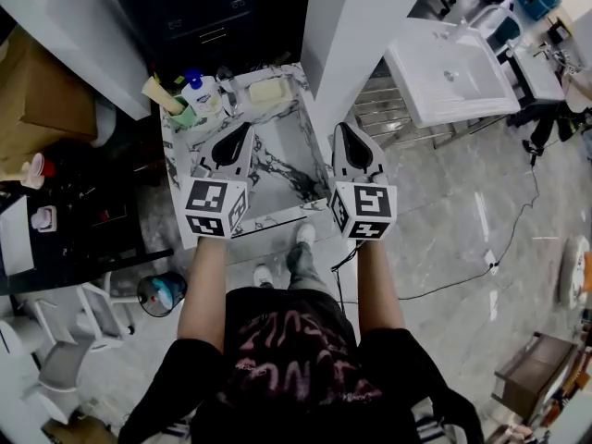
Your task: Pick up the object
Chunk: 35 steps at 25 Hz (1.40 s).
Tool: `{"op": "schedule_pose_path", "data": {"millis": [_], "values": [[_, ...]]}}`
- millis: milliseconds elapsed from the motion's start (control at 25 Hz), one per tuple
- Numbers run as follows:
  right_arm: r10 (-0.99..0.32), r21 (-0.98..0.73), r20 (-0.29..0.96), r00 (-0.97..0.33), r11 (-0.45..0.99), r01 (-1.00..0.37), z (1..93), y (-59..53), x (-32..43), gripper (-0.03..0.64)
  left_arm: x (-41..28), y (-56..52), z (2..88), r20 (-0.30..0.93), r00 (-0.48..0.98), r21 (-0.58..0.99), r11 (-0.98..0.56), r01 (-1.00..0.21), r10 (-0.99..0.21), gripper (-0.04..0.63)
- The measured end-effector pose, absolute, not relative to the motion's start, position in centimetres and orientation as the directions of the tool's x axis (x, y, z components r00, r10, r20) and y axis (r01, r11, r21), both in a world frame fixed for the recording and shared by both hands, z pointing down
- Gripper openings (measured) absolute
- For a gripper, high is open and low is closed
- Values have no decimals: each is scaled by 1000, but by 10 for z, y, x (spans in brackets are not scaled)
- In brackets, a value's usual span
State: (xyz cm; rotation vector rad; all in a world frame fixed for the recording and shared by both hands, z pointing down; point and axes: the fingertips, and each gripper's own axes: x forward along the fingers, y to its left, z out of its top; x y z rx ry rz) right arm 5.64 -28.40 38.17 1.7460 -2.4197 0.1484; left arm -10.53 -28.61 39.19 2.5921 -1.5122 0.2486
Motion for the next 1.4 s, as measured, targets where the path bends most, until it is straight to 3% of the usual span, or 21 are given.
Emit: {"op": "schedule_pose_path", "data": {"millis": [840, 1200, 1320, 1400], "values": [[-883, -87, 294, -367, 358, -930, 463, -366, 75, 15, -64, -362, 490, 382, 475, 66, -489, -870, -793, 15], [-876, -97, 304, -375, 363, -927, 471, -378, 82, 15, -37, -396, 529, 525, 453, -81, -573, -816, -720, 17], [-874, -99, 309, -374, 362, -927, 473, -380, 86, 15, -29, -407, 545, 571, 446, -119, -608, -785, -689, 111], [-873, -100, 311, -375, 362, -927, 475, -382, 87, 15, -24, -415, 555, 592, 450, -126, -628, -768, -669, 114]]}}
